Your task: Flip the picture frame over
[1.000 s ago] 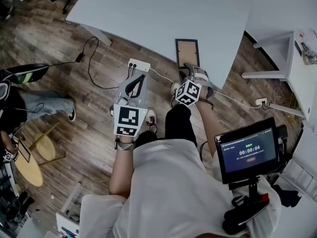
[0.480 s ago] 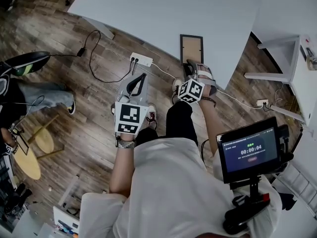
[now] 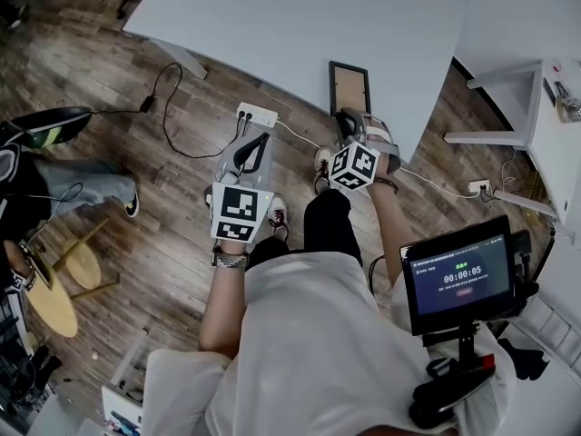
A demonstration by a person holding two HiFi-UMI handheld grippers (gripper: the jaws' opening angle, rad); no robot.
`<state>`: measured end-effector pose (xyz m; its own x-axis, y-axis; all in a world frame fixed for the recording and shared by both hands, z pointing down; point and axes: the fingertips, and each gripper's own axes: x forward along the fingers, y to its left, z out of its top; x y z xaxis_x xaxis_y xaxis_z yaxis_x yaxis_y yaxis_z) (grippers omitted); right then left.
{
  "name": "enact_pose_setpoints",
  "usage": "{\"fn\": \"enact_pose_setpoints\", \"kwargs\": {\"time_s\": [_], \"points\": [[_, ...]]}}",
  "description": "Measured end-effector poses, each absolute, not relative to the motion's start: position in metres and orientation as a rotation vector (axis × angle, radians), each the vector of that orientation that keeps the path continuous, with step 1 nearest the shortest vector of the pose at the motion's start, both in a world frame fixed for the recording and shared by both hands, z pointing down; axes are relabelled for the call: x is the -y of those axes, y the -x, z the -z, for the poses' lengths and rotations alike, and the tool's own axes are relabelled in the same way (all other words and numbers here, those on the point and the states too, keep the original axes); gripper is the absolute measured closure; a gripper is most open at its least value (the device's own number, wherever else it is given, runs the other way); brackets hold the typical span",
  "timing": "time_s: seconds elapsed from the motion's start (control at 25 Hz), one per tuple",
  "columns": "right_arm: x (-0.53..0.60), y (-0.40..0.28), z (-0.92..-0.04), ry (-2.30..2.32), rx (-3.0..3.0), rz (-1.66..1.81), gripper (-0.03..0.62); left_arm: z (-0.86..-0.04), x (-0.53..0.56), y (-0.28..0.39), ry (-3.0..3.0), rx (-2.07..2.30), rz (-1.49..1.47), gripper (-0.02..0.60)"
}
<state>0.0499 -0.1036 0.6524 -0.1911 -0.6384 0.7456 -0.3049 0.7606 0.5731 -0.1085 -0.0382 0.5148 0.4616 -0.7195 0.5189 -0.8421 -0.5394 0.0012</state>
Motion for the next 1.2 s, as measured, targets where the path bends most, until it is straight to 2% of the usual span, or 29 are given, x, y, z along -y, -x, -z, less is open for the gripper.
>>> {"fn": "enact_pose_setpoints", "kwargs": {"time_s": [0.68,1.2], "points": [[0.109,-0.055,-0.59,-0.61,1.806,0.371,0.528,-0.514,0.054,0.106,-2.492,1.288,-0.666,0.578],[0.106,-0.052,-0.561,-0.41,1.846,0.186,0.528,-0.514,0.059,0.107,-2.504,1.261,-0.656,0.578]]}}
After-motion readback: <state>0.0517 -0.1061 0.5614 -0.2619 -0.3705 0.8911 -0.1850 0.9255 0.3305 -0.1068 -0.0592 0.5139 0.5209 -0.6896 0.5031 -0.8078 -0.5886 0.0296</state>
